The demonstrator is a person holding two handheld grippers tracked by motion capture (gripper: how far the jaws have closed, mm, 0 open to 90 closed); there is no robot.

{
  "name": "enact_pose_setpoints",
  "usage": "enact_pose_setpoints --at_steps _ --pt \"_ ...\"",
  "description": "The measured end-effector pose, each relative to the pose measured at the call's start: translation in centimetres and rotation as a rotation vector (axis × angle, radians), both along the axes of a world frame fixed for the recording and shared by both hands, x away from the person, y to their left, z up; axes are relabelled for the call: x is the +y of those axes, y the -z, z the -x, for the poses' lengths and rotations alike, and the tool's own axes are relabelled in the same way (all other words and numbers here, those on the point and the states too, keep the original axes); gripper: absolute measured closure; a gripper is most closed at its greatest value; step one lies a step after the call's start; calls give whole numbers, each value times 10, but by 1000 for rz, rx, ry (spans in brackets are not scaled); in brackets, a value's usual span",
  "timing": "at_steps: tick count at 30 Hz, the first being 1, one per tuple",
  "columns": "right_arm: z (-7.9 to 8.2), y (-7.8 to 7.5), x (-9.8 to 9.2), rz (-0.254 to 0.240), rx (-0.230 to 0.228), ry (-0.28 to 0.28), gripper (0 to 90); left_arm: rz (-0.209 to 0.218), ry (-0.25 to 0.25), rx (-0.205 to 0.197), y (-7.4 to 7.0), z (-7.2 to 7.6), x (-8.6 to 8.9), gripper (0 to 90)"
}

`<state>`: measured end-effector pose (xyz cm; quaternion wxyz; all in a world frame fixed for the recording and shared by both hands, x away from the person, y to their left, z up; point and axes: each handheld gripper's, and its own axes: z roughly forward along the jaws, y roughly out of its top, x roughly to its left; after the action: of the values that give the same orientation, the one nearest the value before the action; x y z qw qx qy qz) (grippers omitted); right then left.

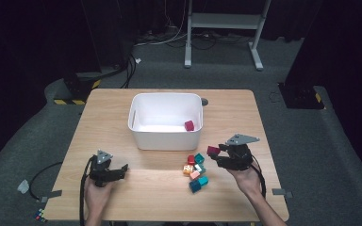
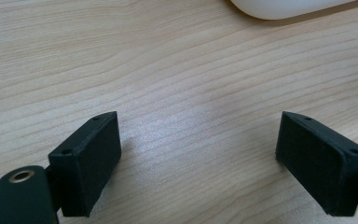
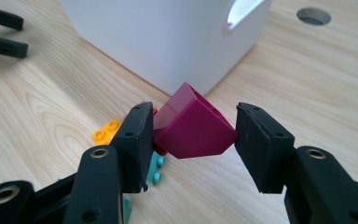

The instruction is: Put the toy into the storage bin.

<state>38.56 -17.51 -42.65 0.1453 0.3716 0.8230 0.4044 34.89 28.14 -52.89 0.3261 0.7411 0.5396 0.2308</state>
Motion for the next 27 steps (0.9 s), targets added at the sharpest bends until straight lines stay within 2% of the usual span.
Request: enact_pose_setpoints --at_steps 9,16,27 --pt "-16 -33 -1 -57 8 -21 478 0 0 1 0 0 0 141" --pt "-29 -57 6 -69 2 -41 478 4 -2 -1 0 0 0 141" --pt "-45 -83 24 -73 -19 -61 478 4 -2 -1 0 0 0 141"
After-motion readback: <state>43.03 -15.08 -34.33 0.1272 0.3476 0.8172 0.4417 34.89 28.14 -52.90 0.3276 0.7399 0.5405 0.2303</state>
